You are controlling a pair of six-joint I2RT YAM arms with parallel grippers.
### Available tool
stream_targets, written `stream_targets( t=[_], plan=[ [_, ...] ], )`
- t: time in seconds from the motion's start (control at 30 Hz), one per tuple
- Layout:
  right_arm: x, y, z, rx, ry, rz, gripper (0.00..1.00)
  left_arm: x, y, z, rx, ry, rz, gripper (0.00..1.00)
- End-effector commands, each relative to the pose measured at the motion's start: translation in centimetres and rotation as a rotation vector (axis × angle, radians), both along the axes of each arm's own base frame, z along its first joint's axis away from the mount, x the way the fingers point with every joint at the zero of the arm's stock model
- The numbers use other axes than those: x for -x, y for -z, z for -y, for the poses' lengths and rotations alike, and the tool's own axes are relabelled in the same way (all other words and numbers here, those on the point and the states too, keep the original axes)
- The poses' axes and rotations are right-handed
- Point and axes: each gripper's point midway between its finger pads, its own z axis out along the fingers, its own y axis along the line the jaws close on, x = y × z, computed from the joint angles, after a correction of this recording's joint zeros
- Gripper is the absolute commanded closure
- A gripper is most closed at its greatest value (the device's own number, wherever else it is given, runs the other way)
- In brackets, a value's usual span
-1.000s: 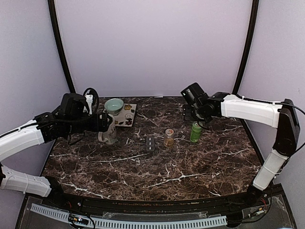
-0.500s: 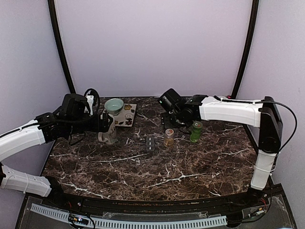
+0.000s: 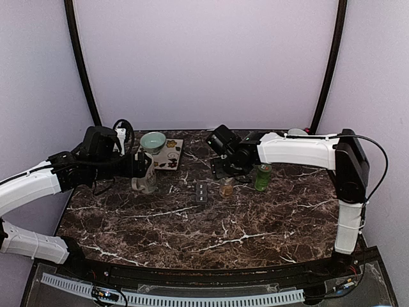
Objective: Sort the pills into containers
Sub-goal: Pick up the pill bottle from the center of the board.
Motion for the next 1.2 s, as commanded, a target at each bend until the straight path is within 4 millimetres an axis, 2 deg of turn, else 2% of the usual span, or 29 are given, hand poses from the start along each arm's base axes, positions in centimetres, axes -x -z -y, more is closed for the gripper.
stream_targets(
  t=[0.0,0.87,1.03,1.17],
  plan=[
    [-0.1,0.5,-0.7,-0.007,-0.005,-0.013,0.26,0.1,0.4,0.2,-0.002,0.007,0.005,0.06],
    [1.0,3.1,0.1,0.005,0.023,-0.079,0.39,-0.2,1.0,0.6,-0.012,0.018,-0.001,0.06],
    [0.9,3.1,0.1,0.006,0.027,-0.079,0.49,-0.3,1.1,0.6,-0.014,0.020,0.000,0.06],
    [1.0,3.2,0.1,0.011,0.025,-0.084,0.63,-0.3,1.2,0.7,-0.016,0.021,0.000,0.06]
  ],
)
